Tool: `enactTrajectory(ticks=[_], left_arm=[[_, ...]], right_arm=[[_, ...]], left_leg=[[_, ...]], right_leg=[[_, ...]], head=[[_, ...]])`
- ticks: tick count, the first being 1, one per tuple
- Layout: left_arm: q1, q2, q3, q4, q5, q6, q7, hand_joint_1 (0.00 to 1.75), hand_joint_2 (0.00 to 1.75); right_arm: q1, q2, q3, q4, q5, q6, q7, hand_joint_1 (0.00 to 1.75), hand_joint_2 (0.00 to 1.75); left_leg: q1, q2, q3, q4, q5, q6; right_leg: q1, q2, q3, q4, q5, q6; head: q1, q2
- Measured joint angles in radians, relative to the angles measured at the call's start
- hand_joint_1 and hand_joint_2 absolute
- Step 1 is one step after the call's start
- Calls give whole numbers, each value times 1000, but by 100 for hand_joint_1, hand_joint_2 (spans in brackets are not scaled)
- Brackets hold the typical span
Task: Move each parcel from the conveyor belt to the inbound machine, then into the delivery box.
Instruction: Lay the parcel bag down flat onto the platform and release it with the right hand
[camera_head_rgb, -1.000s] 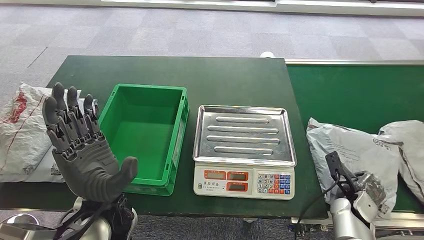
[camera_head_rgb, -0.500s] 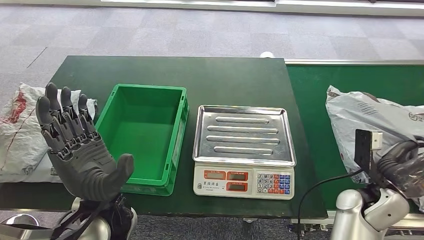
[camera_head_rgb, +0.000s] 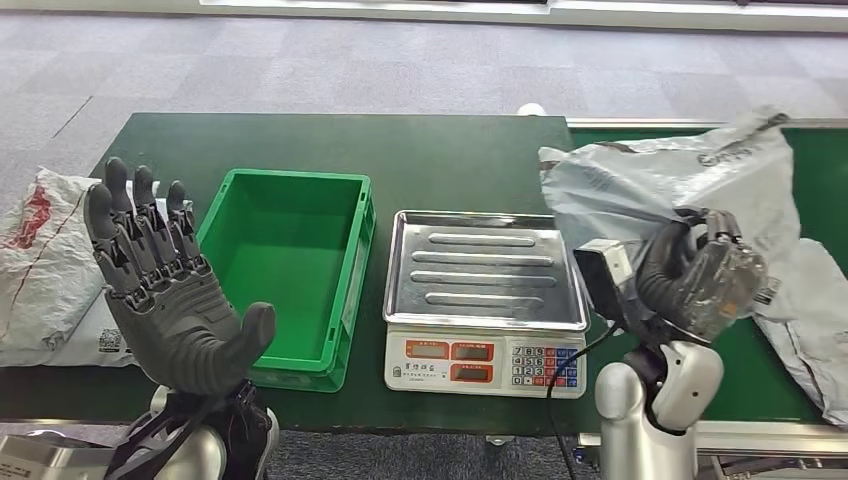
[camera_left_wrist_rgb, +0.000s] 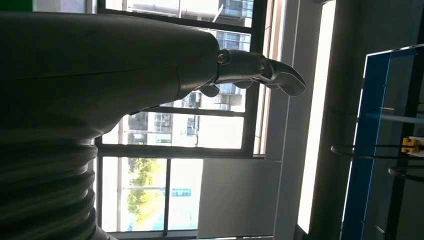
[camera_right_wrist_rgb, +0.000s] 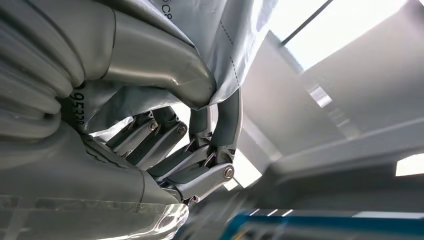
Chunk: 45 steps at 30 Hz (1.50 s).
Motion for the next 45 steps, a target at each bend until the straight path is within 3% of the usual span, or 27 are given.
enactTrajectory(ticks=[11, 22, 31, 35, 37, 41, 43, 45], left_arm=[[-19, 5, -15, 14, 27, 27, 0, 0, 175], [-21, 9, -26, 16, 30, 37, 0, 0, 175], [-24, 9, -32, 19, 33, 60, 0, 0, 175], [-24, 10, -32, 19, 33, 69, 0, 0, 175], [-23, 10, -32, 19, 36, 69, 0, 0, 175], [-21, 12, -33, 20, 43, 68, 0, 0, 175], [-21, 15, -33, 22, 45, 64, 0, 0, 175], [-21, 17, -33, 25, 47, 55, 0, 0, 175]], right_arm=[[-37, -23, 315, 180, -32, 60, 22, 175, 175], [-55, -35, 407, 306, -41, 56, 28, 175, 175], [-69, -47, 424, 340, -71, 44, 40, 170, 175], [-77, -57, 429, 356, -82, 34, 48, 0, 175], [-84, -63, 431, 368, -81, 36, 52, 0, 175], [-89, -75, 437, 400, -70, 63, 74, 0, 0], [-87, -80, 442, 409, -111, 108, 63, 0, 0], [-83, -84, 444, 410, -236, 188, 6, 0, 0]], left_leg=[[1, -3, -1, 0, 0, -1], [1, -3, -1, 0, 0, -2], [1, -3, -1, 0, 0, -2], [1, -3, -1, 0, 0, -2], [1, -3, -1, 0, 0, -2], [1, -3, -1, 0, 0, -2], [1, -3, -1, 0, 0, -2], [1, -3, -1, 0, 0, -2]], right_leg=[[0, -2, 0, 0, 0, -1], [0, -2, 0, 0, 0, -1], [0, -2, 0, 0, 0, -1], [0, -2, 0, 0, 0, -1], [0, -2, 0, 0, 0, -1], [0, -2, 0, 0, 0, -1], [0, -2, 0, 0, 0, -1], [0, -2, 0, 0, 0, -1]], head=[[0, 0], [0, 0], [0, 0], [0, 0], [0, 0], [0, 0], [0, 0], [0, 0]])
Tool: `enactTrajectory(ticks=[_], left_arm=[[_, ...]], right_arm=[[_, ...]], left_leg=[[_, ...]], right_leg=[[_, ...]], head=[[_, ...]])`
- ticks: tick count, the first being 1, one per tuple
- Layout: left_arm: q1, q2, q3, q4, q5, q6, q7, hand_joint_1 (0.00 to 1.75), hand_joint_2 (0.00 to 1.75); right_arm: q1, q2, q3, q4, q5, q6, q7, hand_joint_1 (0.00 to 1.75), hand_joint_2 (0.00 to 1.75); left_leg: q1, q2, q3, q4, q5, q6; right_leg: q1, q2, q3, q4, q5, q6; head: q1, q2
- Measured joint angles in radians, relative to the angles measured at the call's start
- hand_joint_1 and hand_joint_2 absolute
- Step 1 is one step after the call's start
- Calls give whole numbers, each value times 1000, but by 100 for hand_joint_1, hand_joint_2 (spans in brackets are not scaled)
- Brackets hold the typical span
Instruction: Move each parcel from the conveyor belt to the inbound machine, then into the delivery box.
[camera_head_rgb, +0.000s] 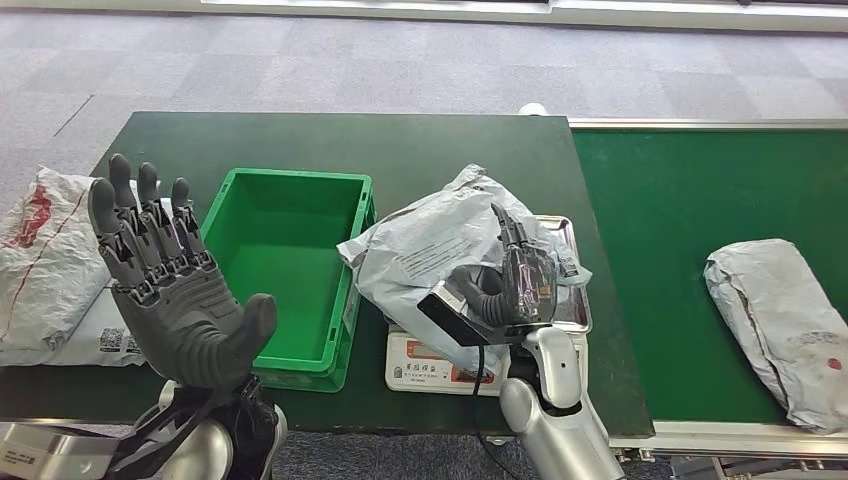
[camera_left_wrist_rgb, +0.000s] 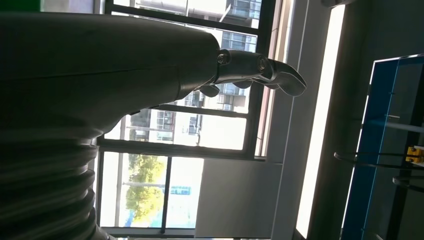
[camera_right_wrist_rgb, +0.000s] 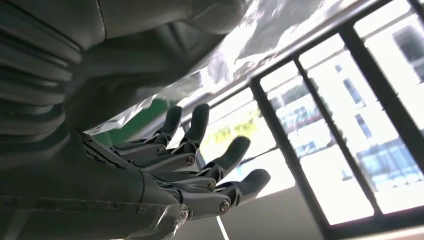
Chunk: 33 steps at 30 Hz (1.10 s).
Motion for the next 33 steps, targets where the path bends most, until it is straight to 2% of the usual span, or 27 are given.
enactTrajectory(ticks=[4, 11, 16, 18, 21, 23, 25, 29, 33], left_arm=[[-1, 2, 0, 8, 1, -9, 0, 0, 175], [-3, 4, 0, 16, 1, -9, 0, 0, 175], [-13, 4, 0, 22, 4, -10, 0, 0, 175], [-15, 5, 0, 24, 5, -10, 0, 0, 175], [-16, 5, 0, 28, 12, -7, 0, 0, 175], [-16, 6, 0, 32, 15, -7, 0, 0, 175], [-17, 6, -2, 37, 15, -7, 0, 0, 175], [-25, 6, -8, 56, 6, -7, 0, 0, 175], [-39, 6, -9, 87, -25, -6, 1, 0, 175]], right_arm=[[16, -9, 0, -20, -257, 149, -125, 0, 0], [18, -24, -1, -46, -378, 228, -167, 0, 0], [21, -26, -30, -69, -673, 312, -344, 0, 0], [32, -25, -52, -114, -713, 245, -416, 0, 0], [65, -19, -79, -218, -579, -22, -478, 0, 0], [96, -3, -93, -300, -435, -206, -514, 0, 87], [127, 26, -113, -386, -321, -293, -551, 0, 175], [178, 92, -160, -555, -197, -314, -582, 0, 175], [197, 111, -181, -669, -163, -315, -587, 0, 175]], left_leg=[[0, 0, 0, 0, 0, 0], [0, 0, 0, 0, 0, 0], [0, 0, 0, 0, 0, 0], [0, 0, 0, 0, 0, 0], [0, 0, 0, 0, 0, 0], [0, 0, 0, 0, -1, 0], [0, 0, 0, 0, -2, 0], [0, 0, 1, 0, -2, -1], [0, 1, 1, 0, -2, -1]], right_leg=[[0, 0, 0, 0, 0, 0], [0, 0, 0, 0, 0, 0], [0, 0, 0, 0, 0, 0], [0, 0, 0, 0, 0, 0], [0, 0, 0, 0, 0, 0], [0, 1, 0, 0, 0, 0], [0, 1, 0, 0, -1, -1], [0, 1, 0, 0, -2, -1], [0, 1, 0, 0, -2, 0]], head=[[0, 0], [0, 0], [0, 0], [0, 0], [0, 0], [0, 0], [0, 0], [0, 0], [0, 0]])
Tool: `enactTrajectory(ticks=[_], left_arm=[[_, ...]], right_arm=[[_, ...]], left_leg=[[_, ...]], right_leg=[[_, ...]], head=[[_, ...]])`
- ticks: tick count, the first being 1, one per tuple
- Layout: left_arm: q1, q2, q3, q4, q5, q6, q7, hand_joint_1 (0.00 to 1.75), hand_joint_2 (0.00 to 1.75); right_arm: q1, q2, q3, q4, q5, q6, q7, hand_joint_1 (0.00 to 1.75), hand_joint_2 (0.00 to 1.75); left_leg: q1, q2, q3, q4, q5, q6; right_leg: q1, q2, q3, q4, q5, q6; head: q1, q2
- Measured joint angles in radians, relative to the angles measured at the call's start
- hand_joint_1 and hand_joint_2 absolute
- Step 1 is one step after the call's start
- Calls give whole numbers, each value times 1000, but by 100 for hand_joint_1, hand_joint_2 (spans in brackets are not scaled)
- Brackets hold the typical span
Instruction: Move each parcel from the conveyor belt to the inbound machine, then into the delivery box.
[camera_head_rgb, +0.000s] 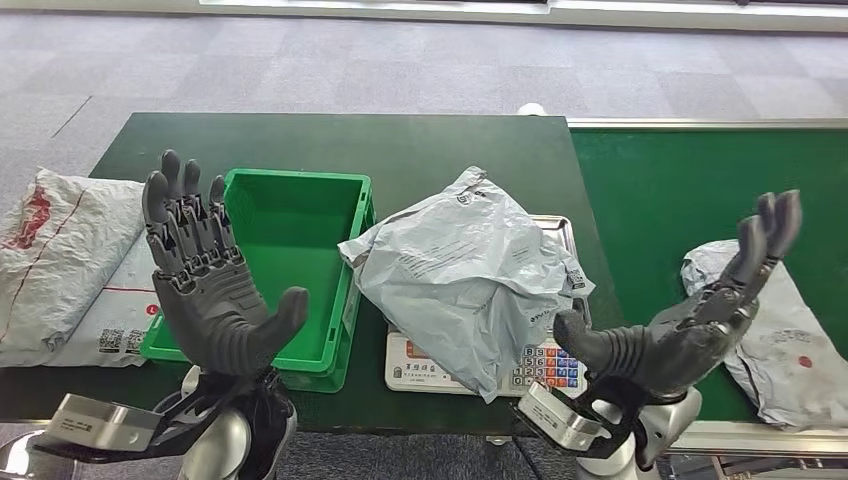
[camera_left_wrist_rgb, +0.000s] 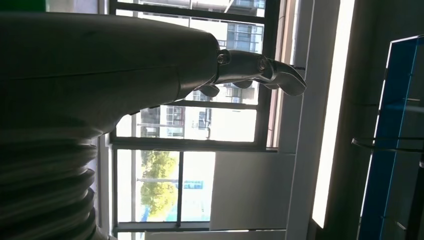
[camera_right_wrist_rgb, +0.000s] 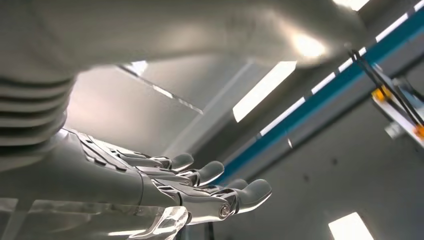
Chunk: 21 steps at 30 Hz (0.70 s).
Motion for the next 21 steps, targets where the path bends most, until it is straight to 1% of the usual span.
enactTrajectory(ticks=[3, 5, 8, 10, 11, 13, 15, 18, 21], left_arm=[[-24, 0, 0, 31, -57, -1, 30, 0, 175], [-60, 2, 0, 69, -150, -16, 92, 0, 175], [-150, 6, -10, 178, -376, -82, 228, 0, 175], [-230, 7, -26, 295, -541, -115, 299, 0, 175], [-276, 5, -36, 367, -610, -120, 319, 0, 175], [-362, -5, -57, 514, -702, -120, 341, 0, 175], [-429, -19, -75, 635, -743, -120, 349, 0, 175], [-492, -35, -92, 753, -766, -120, 356, 0, 175], [-544, -49, -110, 859, -792, -147, 372, 0, 175]], right_arm=[[8, 2, -7, -63, 1, 0, -1, 0, 175], [13, 3, -8, -101, -17, 0, -1, 0, 175], [16, 3, -2, -138, -63, 0, -1, 0, 175], [16, 3, 10, -149, -88, 0, -1, 0, 175], [15, 3, 17, -151, -97, 1, -1, 0, 175], [11, 3, 33, -151, -109, 1, -1, 0, 175], [9, 3, 43, -149, -116, 2, -1, 0, 175], [8, 3, 50, -146, -123, 2, -1, 0, 175], [5, 3, 59, -135, -128, 2, -1, 0, 175]], left_leg=[[0, -1, 0, 0, 0, 1], [-1, -1, 0, 0, 1, 1], [-1, -1, 1, 0, 2, 2], [-1, -1, 1, 0, 2, 1], [-1, -1, 1, 0, 3, 1], [-1, -1, 1, 0, 4, 1], [-1, -1, 1, 0, 4, 1], [-1, -1, 1, 0, 4, 1], [-1, -2, 0, 0, 4, 1]], right_leg=[[0, -1, 1, 0, 1, 1], [-1, -2, 1, 0, 1, 1], [-1, -2, 1, 0, 2, 1], [-1, -2, 1, 0, 3, 1], [-1, -2, 1, 0, 3, 1], [-1, -2, 1, 0, 4, 1], [-1, -2, 1, 0, 5, 1], [-1, -1, 1, 0, 5, 1], [-1, -2, 1, 0, 5, 1]], head=[[0, 0], [0, 0], [0, 0], [0, 0], [0, 0], [0, 0], [0, 0], [0, 0], [0, 0]])
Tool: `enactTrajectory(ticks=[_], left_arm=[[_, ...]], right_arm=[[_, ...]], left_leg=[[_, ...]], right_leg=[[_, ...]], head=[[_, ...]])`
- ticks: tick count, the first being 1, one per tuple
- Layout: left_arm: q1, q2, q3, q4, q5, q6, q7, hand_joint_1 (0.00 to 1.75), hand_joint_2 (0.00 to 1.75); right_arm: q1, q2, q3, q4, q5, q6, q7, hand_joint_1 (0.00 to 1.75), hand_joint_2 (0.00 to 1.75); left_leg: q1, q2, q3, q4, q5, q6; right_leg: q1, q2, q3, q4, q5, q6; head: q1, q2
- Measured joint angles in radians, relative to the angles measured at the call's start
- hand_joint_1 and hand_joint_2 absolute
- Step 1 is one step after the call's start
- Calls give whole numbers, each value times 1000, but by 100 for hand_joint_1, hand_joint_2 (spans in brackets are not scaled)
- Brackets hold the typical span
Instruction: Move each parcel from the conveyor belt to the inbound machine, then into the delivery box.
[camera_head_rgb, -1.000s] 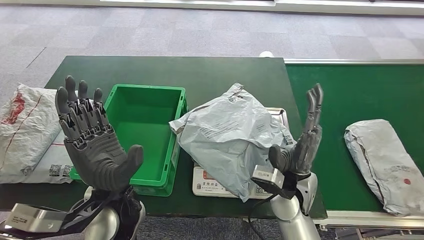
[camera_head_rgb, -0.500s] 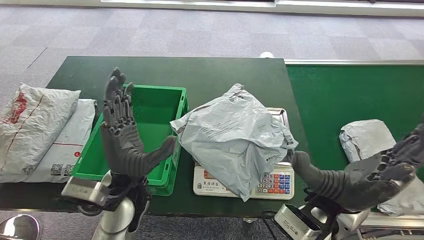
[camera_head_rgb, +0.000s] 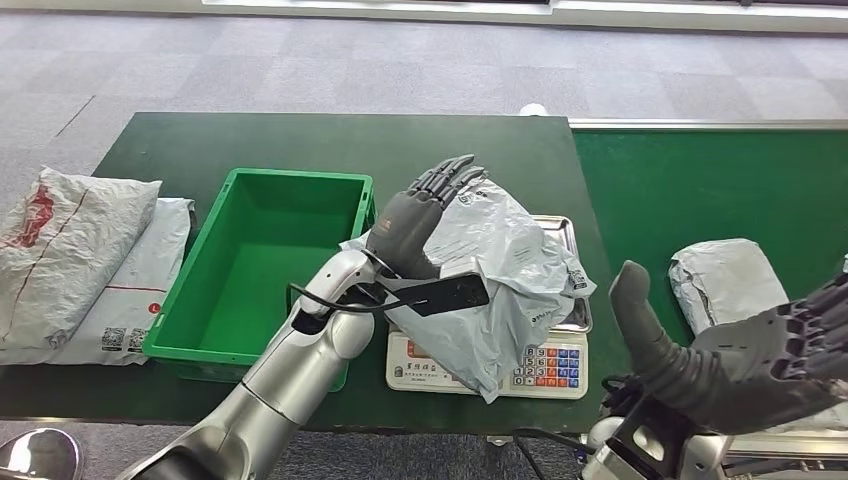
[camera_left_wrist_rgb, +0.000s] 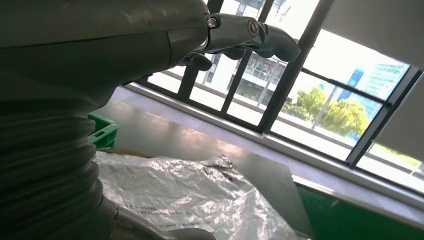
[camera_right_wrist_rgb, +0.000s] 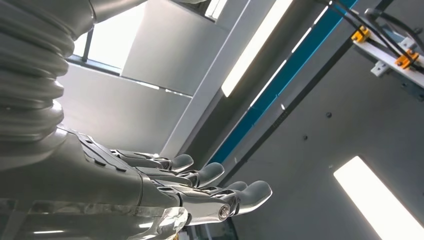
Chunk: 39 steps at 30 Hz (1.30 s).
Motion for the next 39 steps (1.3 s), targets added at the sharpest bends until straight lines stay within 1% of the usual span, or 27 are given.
enactTrajectory(ticks=[5, 8, 13, 17, 21, 25, 36, 39], left_arm=[[-59, -25, -34, 180, -38, -48, 5, 0, 175], [-82, -35, -53, 264, -60, -88, 3, 0, 175], [-115, -47, -87, 373, -87, -193, 15, 0, 175], [-135, -54, -109, 427, -100, -228, 25, 0, 175], [-149, -61, -126, 456, -100, -245, 16, 175, 175], [-155, -67, -135, 471, -98, -236, -1, 175, 175], [-175, -75, -136, 478, -76, -156, -14, 175, 175], [-178, -74, -136, 474, -57, -118, -21, 175, 175]], right_arm=[[-4, 1, 4, 29, 1, 0, 0, 0, 175], [-5, 2, 3, 39, 0, 0, 0, 0, 175], [-6, 2, 2, 53, -1, 0, 0, 0, 175], [-7, 3, 0, 58, 1, 0, 0, 0, 175], [-7, 3, -4, 59, 3, 0, 0, 0, 175], [-6, 3, -10, 59, 13, 0, 0, 0, 175], [-2, 4, -28, 59, 26, 0, 0, 0, 175], [0, 4, -37, 59, 26, 0, 0, 0, 175]], left_leg=[[0, 0, 0, 0, 0, 0], [0, 0, -1, 0, 0, 0], [0, 0, -1, 0, 0, 0], [0, -1, -1, 0, 0, 0], [0, -1, -1, 0, 0, 0], [0, -1, -1, 0, 0, 0], [0, -1, -1, 0, 0, 0], [0, -1, -1, 0, 0, 0]], right_leg=[[0, 0, 0, 0, 0, 0], [0, 0, 0, 0, 0, 0], [0, 0, 0, 0, 0, 0], [0, 0, 0, 0, 0, 0], [0, 0, 0, 0, 0, 0], [0, -1, 0, 0, 0, 0], [0, -1, 0, 0, 0, 0], [0, -1, 0, 0, 0, 0]], head=[[0, 0], [0, 0], [0, 0], [0, 0], [0, 0], [0, 0], [0, 0], [0, 0]])
